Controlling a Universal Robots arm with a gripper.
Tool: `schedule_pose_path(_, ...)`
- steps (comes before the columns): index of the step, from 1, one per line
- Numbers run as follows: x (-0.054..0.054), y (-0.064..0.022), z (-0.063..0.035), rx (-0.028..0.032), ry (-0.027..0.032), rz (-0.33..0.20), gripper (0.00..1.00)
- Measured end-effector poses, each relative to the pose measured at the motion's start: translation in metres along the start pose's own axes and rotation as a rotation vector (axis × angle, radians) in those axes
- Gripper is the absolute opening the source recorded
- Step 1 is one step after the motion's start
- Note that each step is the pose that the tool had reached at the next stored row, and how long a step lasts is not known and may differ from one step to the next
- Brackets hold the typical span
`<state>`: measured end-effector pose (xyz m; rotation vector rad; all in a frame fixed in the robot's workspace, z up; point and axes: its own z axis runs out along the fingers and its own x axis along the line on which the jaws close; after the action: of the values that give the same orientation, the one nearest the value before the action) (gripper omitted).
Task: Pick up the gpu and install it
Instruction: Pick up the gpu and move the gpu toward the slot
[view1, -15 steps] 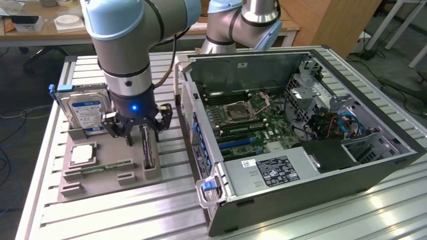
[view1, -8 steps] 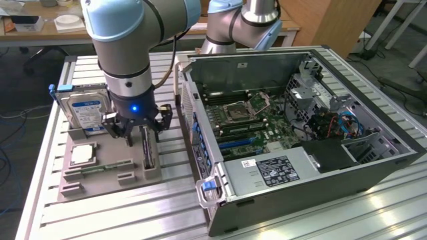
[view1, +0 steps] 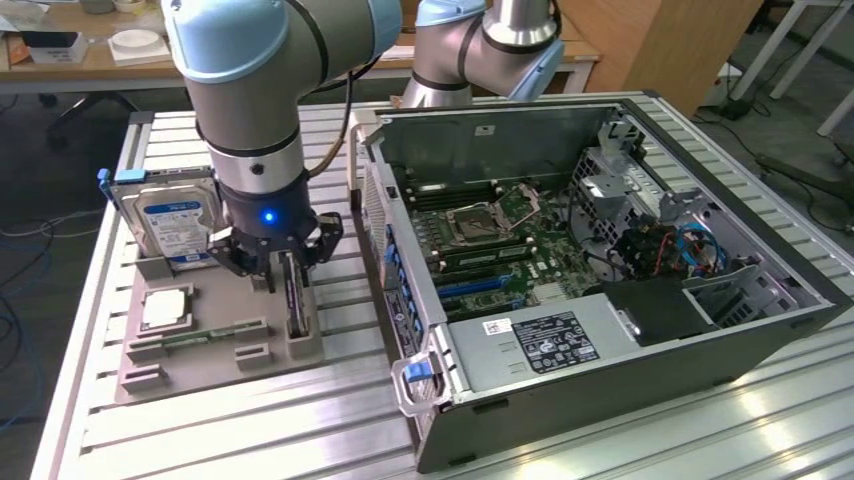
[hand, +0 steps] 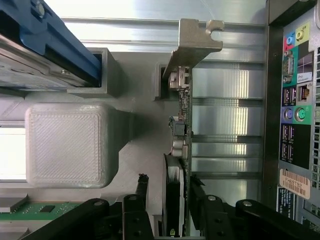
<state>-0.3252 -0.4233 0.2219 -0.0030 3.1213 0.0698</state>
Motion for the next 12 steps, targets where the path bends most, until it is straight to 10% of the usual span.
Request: schedule_pose_path(12, 0.0, 0.0, 0.0001, 0.0, 0.0, 0.0, 0.36)
